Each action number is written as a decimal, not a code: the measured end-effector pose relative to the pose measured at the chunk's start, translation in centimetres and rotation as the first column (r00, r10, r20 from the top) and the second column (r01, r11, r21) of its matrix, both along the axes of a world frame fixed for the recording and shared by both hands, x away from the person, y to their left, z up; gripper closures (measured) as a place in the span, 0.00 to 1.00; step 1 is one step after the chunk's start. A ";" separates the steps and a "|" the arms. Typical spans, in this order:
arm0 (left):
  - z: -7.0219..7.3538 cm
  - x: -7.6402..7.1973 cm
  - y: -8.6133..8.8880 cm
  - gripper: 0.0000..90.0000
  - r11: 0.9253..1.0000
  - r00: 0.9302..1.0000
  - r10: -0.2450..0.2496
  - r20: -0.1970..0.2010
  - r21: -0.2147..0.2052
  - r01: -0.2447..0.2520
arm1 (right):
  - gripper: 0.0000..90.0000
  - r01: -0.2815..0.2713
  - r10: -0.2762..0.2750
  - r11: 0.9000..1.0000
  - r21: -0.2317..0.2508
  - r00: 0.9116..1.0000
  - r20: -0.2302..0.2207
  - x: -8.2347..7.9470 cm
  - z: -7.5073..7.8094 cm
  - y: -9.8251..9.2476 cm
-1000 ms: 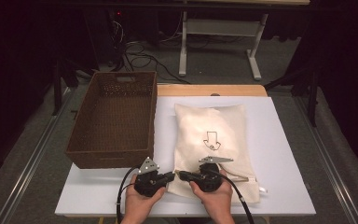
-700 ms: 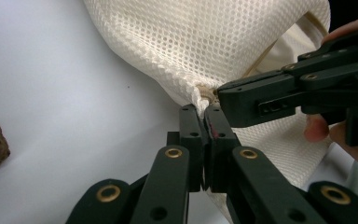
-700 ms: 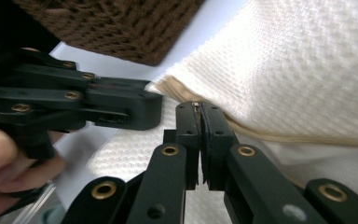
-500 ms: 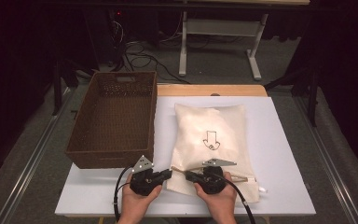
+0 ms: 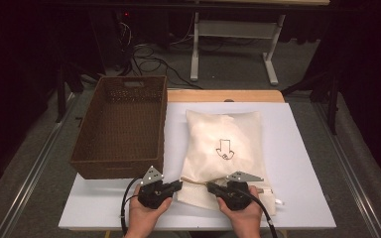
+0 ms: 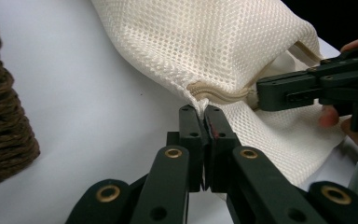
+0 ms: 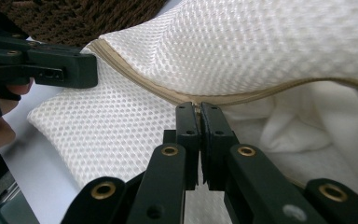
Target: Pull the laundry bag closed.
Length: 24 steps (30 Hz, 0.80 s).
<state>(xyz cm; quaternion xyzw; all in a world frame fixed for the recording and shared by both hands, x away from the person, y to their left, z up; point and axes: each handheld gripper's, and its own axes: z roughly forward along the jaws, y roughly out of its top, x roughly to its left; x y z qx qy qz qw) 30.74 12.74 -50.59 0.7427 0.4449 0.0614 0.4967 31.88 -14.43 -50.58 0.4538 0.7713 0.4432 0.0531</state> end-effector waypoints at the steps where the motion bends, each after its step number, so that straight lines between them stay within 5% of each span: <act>1: 0.0 0.0 0.0 0.98 1.000 1.000 0.000 0.000 0.000 0.000 | 0.97 0.003 -0.003 1.000 0.001 1.000 0.005 -0.1 0.1 -0.3; 16: -0.3 -0.1 -0.1 0.98 1.000 1.000 -0.013 -0.005 0.011 0.013 | 0.97 0.012 -0.012 1.000 -0.011 0.999 0.050 -1.3 0.4 -3.9; 24: -0.4 -0.3 -0.3 0.98 1.000 1.000 -0.012 -0.005 0.011 0.012 | 0.97 0.030 -0.032 0.999 0.022 0.997 0.070 -1.6 0.5 -6.1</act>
